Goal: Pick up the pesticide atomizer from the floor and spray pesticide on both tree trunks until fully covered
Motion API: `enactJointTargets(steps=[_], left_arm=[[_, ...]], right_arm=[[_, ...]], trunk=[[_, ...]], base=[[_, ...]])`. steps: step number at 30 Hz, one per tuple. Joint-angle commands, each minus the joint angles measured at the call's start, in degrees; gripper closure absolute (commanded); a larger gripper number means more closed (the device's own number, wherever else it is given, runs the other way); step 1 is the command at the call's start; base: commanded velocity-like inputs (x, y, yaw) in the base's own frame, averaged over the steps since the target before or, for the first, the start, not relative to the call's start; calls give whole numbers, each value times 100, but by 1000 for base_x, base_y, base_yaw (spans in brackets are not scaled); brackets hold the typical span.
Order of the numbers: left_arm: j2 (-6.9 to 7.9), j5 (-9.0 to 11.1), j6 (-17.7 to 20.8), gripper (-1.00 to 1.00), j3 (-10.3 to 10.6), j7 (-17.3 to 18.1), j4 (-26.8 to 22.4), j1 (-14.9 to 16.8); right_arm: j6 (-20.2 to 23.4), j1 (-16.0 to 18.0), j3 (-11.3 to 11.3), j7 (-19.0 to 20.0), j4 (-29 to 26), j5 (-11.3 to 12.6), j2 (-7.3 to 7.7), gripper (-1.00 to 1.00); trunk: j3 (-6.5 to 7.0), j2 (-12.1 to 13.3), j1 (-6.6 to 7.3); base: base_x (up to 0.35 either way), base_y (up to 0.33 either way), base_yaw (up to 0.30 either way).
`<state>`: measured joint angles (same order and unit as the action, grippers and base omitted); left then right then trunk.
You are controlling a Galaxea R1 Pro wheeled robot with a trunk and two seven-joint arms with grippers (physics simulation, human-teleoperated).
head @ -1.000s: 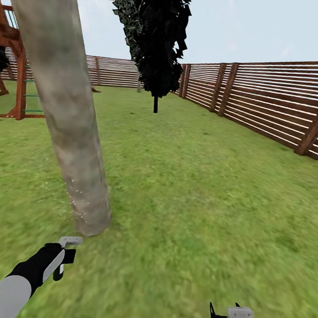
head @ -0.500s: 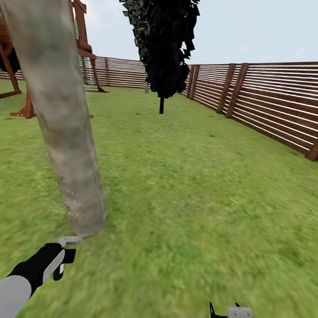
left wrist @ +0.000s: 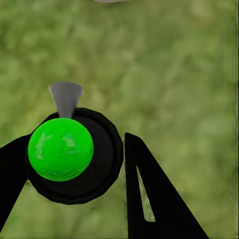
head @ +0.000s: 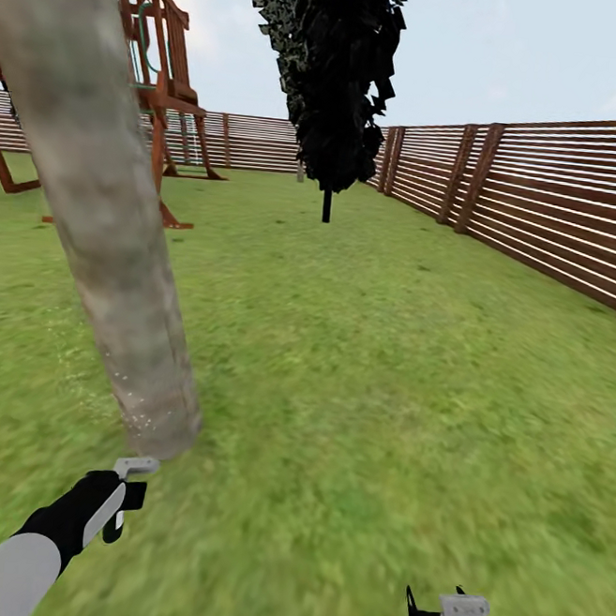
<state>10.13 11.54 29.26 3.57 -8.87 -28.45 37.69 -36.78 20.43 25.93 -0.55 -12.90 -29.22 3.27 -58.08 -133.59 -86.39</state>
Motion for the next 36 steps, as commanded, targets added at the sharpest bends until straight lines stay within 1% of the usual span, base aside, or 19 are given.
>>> enactJointTargets(steps=[1,5,12,18,20,22,30,36], left_arm=[[6,57,27,100,38,-44,-11,2],[6,59,27,100,38,-44,-11,2],[6,63,27,100,38,-36,-11,2],[6,68,24,100,38,-35,-11,2],[6,68,-123,100,44,-39,-11,2],[6,68,-174,100,47,-38,-11,2],[24,68,-192,100,47,-40,-9,2],[15,68,-250,100,53,-38,-6,2]], right_arm=[[-22,5,44,-6,7,-59,-2,-100],[-22,5,44,-6,7,-60,-2,-100],[-22,5,43,-4,7,-61,-2,-100],[-22,5,43,2,7,-66,-2,-100],[-22,5,42,2,7,-66,-2,-100],[-22,5,41,3,7,-66,-2,-100],[-22,5,36,3,7,-67,-3,-100],[-22,5,36,3,7,-67,-2,-100]], trunk=[[-5,-2,-1],[-5,-2,-1],[-5,-2,-1],[-5,-2,-1],[-5,-2,-1],[-5,-2,-1],[-5,-2,-1],[-5,-2,-1]], base=[[167,-214,0],[40,-224,73],[20,-228,263],[197,-215,40],[104,-242,3],[29,-258,82],[2,-266,256],[118,-259,276]])
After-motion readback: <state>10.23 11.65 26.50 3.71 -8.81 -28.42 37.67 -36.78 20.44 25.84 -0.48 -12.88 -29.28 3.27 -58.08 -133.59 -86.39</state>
